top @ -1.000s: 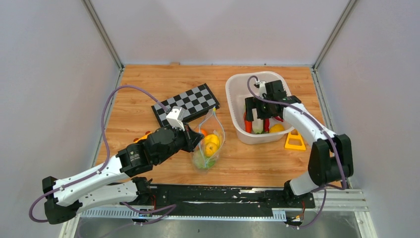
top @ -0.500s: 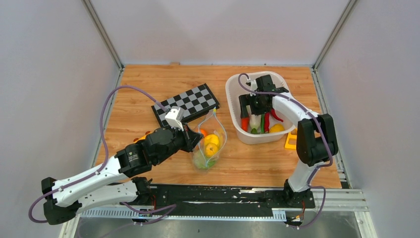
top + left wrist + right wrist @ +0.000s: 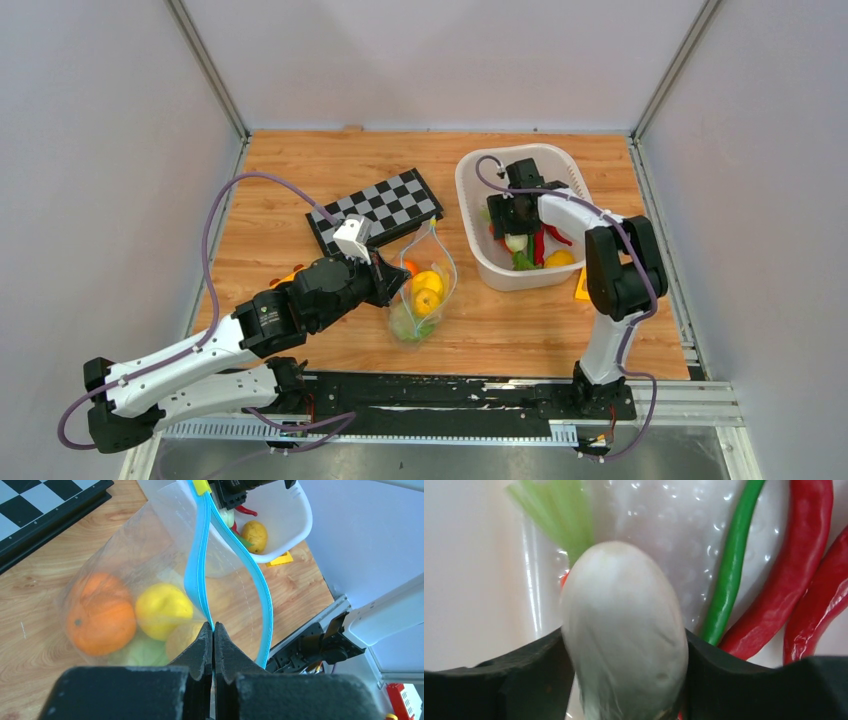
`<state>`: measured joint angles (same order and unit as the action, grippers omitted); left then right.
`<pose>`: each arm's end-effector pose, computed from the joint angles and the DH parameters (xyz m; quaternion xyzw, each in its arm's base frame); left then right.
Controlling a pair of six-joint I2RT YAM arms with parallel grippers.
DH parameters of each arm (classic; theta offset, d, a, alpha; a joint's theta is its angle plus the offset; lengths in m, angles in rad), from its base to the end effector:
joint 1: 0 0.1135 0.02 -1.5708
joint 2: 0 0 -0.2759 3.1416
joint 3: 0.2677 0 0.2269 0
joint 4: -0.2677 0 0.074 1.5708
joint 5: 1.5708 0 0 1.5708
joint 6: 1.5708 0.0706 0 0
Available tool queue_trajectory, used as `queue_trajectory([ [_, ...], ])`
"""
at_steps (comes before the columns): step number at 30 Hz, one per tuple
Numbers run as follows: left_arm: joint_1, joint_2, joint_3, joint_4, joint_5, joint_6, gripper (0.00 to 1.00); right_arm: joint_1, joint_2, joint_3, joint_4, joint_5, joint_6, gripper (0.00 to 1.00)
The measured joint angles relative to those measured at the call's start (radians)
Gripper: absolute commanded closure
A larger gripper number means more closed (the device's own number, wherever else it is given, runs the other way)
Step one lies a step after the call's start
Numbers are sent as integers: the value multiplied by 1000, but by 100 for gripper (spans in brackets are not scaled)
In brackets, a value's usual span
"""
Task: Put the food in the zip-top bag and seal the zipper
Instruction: Pick up the fake vegetable from the bin.
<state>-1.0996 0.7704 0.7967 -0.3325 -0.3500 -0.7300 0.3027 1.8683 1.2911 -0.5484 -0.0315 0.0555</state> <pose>0.1001 -0.1431 0.3291 0.0448 0.7997 -0.3755 0.4663 0.3613 0.1152 0.1777 -0.1237 0.9673 0.0544 0.2145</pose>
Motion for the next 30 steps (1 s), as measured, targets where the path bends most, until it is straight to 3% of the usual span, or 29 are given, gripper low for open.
queue_trajectory([
  [5, 0, 0, 0, -1, -4, 0, 100, -5, 4, -23, 20, 43, 8, 49],
  [10, 0, 0, 0, -1, -8, 1, 100, -16, -43, -39, 53, 49, 14, 49],
  [19, 0, 1, 0, -1, -11, 1, 100, -77, -169, -79, 136, -54, 38, 44],
  [30, 0, 1, 0, -1, -11, 1, 100, -113, -55, -56, 134, -131, 49, 35],
])
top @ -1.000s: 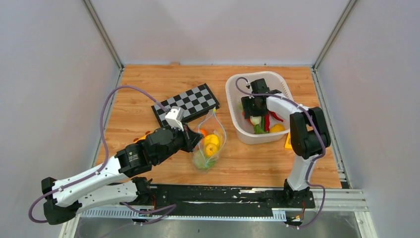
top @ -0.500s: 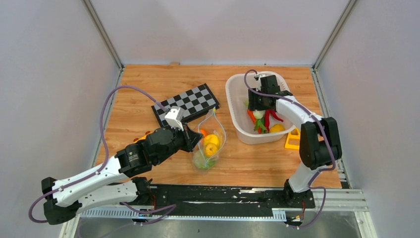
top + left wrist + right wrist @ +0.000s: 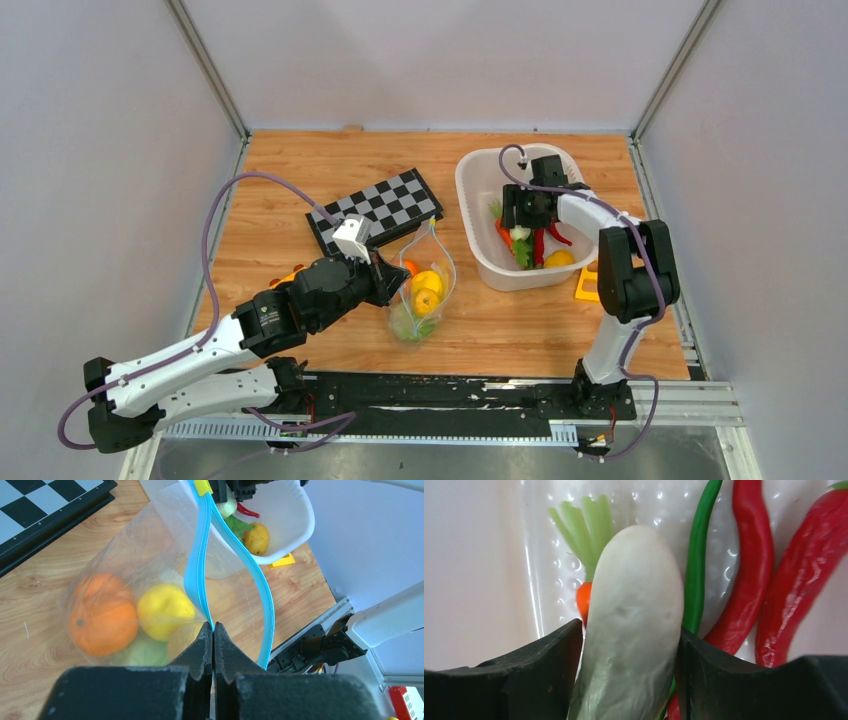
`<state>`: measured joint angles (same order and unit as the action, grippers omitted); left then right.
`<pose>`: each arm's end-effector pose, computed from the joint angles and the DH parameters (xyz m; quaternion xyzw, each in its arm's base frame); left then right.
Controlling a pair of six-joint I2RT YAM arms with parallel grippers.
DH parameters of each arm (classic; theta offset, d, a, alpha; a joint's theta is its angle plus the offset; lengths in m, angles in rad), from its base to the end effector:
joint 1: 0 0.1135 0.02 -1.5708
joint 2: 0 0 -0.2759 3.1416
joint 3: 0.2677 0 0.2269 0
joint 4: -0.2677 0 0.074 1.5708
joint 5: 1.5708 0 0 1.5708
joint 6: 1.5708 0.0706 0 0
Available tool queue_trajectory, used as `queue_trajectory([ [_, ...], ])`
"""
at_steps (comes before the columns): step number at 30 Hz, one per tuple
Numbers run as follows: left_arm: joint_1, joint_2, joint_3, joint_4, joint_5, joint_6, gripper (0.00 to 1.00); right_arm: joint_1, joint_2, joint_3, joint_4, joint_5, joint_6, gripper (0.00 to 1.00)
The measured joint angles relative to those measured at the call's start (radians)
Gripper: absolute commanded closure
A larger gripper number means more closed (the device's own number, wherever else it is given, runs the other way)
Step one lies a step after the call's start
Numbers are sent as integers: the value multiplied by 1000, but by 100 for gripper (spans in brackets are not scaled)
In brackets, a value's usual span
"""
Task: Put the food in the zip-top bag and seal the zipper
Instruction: Pick up the fake vegetable from the bin.
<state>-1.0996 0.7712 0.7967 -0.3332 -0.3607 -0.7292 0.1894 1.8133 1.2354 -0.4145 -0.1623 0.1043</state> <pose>0.1007 -0.1427 0.3290 0.0421 0.7999 -0.3718 0.4691 0.3719 0.0829 0.1918 -0.0637 0.9535 0.1184 0.2698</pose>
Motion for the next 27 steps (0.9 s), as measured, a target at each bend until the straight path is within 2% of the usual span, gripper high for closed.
queue_trajectory([
  [4, 0, -2, 0, 0, 0, 0, 100, 0, 37, 0, -18, -17, 0, 40],
  [11, 0, -9, -2, -7, -4, 0, 100, 0, 25, 0, -27, -11, 3, 37],
  [12, 0, -9, -3, -7, -4, 0, 100, 0, 14, -2, -31, -12, 3, 44],
  [14, 0, -9, -3, -8, -4, 0, 100, 0, -21, -12, -34, -12, 4, 69],
  [15, 0, -9, -3, -8, -4, 0, 100, 0, -42, -18, -36, -12, 10, 75],
  [22, 0, -9, -3, -8, -3, 0, 100, 0, -178, -42, -37, -14, 10, 73],
  [27, 0, -11, -6, -8, -4, 0, 100, 0, -337, -83, -25, -16, 20, 71],
])
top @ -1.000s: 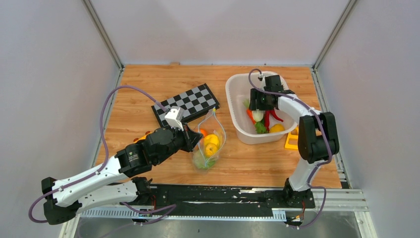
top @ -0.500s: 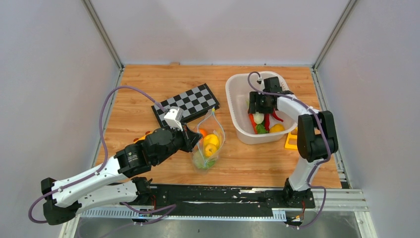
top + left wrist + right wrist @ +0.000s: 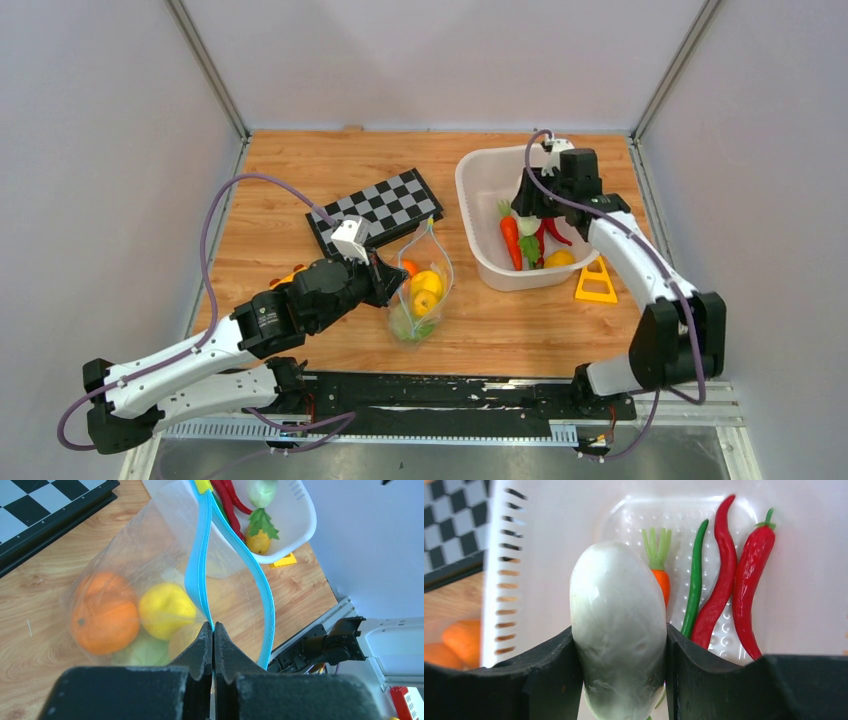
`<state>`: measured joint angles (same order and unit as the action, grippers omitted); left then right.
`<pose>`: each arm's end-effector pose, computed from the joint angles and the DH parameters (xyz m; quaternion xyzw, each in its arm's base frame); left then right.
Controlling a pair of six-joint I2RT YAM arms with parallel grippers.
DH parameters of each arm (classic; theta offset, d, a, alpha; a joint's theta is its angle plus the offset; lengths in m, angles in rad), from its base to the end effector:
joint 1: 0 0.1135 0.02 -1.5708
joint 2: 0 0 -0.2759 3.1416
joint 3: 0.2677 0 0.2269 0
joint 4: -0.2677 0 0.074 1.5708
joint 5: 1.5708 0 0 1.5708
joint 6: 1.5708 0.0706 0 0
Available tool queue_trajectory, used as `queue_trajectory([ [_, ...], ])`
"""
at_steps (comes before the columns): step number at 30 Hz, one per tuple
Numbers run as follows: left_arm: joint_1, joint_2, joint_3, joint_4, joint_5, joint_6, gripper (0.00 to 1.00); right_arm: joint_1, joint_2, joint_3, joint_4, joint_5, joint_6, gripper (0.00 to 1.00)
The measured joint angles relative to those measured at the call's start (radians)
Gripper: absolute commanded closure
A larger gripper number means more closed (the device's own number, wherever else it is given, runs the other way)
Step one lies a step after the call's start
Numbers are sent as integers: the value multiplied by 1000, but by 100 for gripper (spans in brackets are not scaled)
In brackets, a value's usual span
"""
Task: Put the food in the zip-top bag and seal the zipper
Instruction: Pick up the fake vegetable from the bin, then place the fake vegetable in the zipper food storage bag.
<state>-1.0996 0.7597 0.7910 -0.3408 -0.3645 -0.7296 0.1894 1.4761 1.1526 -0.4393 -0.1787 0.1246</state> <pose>0.0996 -0.1401 0.3277 0.0411 0.8004 -0.3702 0.4698 0.3160 0.0734 0.2764 -0.0647 0.9142 0.1423 0.3739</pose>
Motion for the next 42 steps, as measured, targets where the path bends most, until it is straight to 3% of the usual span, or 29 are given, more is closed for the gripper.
queue_trajectory([
  [11, 0, 7, -2, 2, 8, 0, 100, 31, -463, -193, 261, -187, 158, 69],
  [20, 0, 19, -2, 16, 20, -1, 100, 233, -576, -206, 449, -233, 239, 68],
  [29, 0, 31, -2, 30, 31, -1, 100, 399, -559, -223, 592, -247, 257, 67],
  [42, 0, 24, -1, 31, 38, -2, 100, 536, -336, -223, 703, -340, 210, 64],
])
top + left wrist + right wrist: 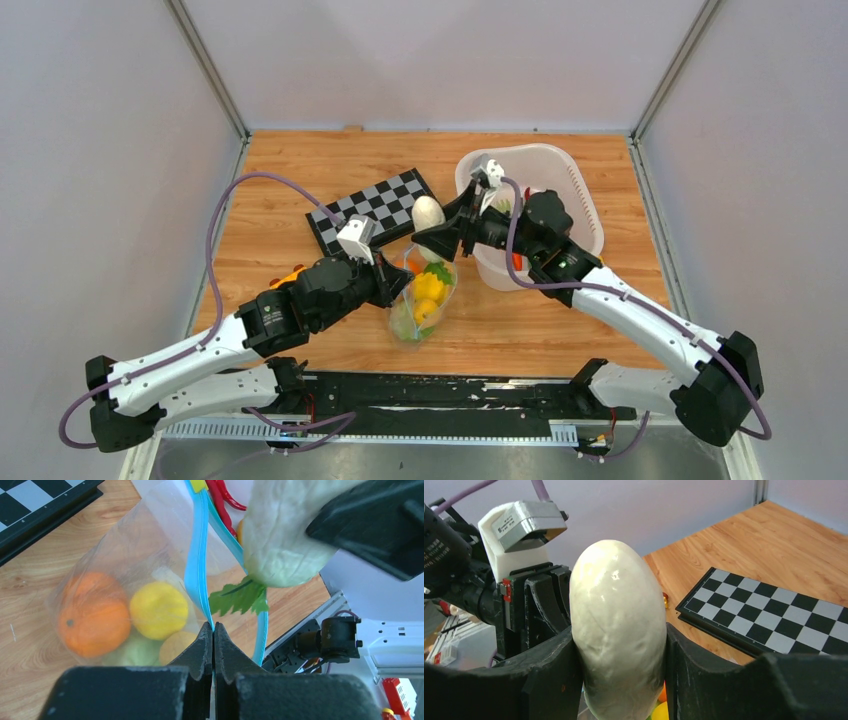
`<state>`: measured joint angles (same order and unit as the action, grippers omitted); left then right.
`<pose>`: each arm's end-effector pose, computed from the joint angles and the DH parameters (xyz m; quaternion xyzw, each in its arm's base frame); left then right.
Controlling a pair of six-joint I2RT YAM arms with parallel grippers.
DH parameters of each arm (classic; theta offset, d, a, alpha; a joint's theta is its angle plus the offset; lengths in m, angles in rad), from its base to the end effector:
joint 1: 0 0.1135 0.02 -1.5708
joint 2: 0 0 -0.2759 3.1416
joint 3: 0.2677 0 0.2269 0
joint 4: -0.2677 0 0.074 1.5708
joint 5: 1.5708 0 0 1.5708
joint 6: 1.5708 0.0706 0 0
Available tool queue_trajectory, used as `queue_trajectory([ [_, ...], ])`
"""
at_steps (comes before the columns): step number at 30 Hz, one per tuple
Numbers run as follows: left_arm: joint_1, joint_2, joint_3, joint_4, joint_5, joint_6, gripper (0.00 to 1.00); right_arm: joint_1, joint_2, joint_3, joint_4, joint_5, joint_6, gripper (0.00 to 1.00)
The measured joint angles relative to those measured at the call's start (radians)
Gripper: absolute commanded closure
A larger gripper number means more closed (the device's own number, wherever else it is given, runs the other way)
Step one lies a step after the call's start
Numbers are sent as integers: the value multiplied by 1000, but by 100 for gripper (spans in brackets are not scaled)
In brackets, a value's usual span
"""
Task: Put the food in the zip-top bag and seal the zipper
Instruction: Place the fake vegetable in the zipper food storage bag.
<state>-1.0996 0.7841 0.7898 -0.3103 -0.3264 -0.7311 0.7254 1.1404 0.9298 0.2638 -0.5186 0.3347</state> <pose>0.1008 -0.1479 0.3274 0.0512 0.7996 -0.3830 0.4597 0.1762 0.2030 0.3844 -0.3116 0.6163 0.5068 0.5160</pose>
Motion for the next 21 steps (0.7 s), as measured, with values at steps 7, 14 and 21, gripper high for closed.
queue_trajectory([
  [7, 0, -5, 0, -1, 0, 0, 100, 81, 38, -22, 66, 27, -130, 62],
  [14, 0, -29, -1, -16, -14, -3, 100, 92, 48, -114, 167, 68, -209, 39],
  [21, 0, -47, -6, -21, -26, -3, 100, 92, 49, -137, 163, 86, -260, 29],
])
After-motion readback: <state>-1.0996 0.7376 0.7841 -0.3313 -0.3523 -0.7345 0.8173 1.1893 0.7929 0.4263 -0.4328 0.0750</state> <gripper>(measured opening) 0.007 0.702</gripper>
